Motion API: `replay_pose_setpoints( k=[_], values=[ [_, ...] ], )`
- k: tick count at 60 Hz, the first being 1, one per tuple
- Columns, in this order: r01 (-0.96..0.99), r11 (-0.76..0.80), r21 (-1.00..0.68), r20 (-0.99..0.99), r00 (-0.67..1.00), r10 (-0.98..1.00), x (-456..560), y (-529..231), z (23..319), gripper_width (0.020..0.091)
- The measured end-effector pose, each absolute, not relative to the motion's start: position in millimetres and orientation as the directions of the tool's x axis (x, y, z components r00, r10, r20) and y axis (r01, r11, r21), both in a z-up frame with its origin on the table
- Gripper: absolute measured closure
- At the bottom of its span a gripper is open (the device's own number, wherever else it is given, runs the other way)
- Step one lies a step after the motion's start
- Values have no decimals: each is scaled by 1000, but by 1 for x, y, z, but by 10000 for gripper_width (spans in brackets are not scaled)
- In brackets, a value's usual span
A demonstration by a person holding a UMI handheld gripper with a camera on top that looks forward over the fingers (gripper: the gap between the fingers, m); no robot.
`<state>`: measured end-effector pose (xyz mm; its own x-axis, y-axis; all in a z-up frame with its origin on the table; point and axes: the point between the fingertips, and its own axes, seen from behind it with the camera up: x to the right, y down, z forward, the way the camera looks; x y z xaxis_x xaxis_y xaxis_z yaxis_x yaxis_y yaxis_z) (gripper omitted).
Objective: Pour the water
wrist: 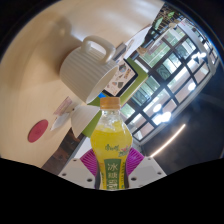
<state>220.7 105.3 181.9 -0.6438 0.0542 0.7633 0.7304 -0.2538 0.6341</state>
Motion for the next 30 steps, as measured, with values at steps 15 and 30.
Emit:
replay_pose_setpoints(
  k=[15,30],
  values=[
    [832,-273,483,860,-509,-29,225,112,202,782],
    [690,-84,-719,672,660,-337,291,104,234,782]
  ],
)
